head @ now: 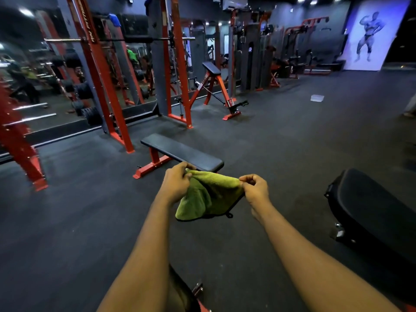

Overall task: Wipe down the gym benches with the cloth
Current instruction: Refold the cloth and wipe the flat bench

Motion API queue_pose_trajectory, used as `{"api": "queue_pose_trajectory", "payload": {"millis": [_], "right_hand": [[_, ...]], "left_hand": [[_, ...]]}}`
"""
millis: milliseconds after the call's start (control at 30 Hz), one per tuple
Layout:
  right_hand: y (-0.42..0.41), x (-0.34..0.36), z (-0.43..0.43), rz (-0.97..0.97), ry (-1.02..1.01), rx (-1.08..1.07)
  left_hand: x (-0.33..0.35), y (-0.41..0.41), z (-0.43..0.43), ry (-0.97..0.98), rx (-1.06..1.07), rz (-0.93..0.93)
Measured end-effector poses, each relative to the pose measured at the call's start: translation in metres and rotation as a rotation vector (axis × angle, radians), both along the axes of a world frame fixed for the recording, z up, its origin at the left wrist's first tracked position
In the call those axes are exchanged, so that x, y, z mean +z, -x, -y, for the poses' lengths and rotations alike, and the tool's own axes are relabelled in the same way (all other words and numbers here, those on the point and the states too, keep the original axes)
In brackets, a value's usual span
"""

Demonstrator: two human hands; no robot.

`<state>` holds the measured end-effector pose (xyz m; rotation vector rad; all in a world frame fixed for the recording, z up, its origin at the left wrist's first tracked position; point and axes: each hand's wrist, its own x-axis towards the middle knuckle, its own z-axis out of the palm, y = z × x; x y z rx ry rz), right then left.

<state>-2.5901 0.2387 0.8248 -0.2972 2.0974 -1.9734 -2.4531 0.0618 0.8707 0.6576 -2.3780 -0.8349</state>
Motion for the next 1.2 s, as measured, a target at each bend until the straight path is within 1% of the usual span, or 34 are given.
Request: {"api": "queue_pose_trajectory", "payload": {"millis": [67, 167, 267, 367, 433, 500, 567, 633, 667, 700, 767, 800, 933, 1033, 1133, 1200], "right_hand": [[0.021, 0.001, 0.015, 0.022, 0.036, 0.001], [0.053, -0.003, 0.034, 0.046, 0.017, 0.078], [0.089, -0.006, 0.051, 0.066, 0.019, 0.128], [0.131, -0.016, 0.074, 0.100, 0.021, 0.183], [0.161, -0.020, 0.089, 0.143, -0.020, 0.223], [0.183, -0.025, 0.101, 0.247, -0.065, 0.248], [0.201, -0.025, 0.108, 0.407, -0.063, 0.323], [0.212, -0.026, 0.116, 0.524, -0.165, 0.489], [0.218, -0.028, 0.121, 0.553, -0.239, 0.575], [0.222, -0.030, 0.126, 0.576, -0.271, 0.633], [0.227, -0.036, 0.144, 0.569, -0.210, 0.659], [0.227, -0.036, 0.154, 0.549, -0.172, 0.628], [0.228, -0.039, 0.192, 0.475, -0.125, 0.507], [0.231, -0.040, 0.217, 0.456, -0.168, 0.502], [0.235, -0.046, 0.252, 0.365, -0.217, 0.525], [0.241, -0.054, 0.284, 0.302, -0.217, 0.534]], "left_hand": [[-0.005, 0.022, 0.013, -0.038, 0.035, 0.006], [-0.011, 0.054, 0.024, -0.111, 0.188, -0.007], [-0.015, 0.091, 0.033, -0.130, 0.316, -0.038], [-0.016, 0.122, 0.040, -0.059, 0.364, -0.043], [-0.015, 0.143, 0.042, -0.019, 0.432, -0.088], [-0.012, 0.161, 0.043, -0.011, 0.445, -0.110], [-0.012, 0.181, 0.046, 0.016, 0.448, -0.143], [-0.010, 0.192, 0.051, 0.049, 0.480, -0.173], [-0.010, 0.197, 0.054, 0.042, 0.508, -0.173], [-0.008, 0.200, 0.056, 0.039, 0.523, -0.174], [-0.006, 0.204, 0.062, 0.050, 0.533, -0.173], [-0.004, 0.205, 0.067, 0.049, 0.540, -0.166], [-0.013, 0.200, 0.094, -0.006, 0.614, -0.090], [-0.031, 0.195, 0.116, -0.068, 0.703, -0.061], [-0.048, 0.191, 0.147, -0.158, 0.802, -0.049], [-0.057, 0.191, 0.178, -0.200, 0.827, 0.009]]}}
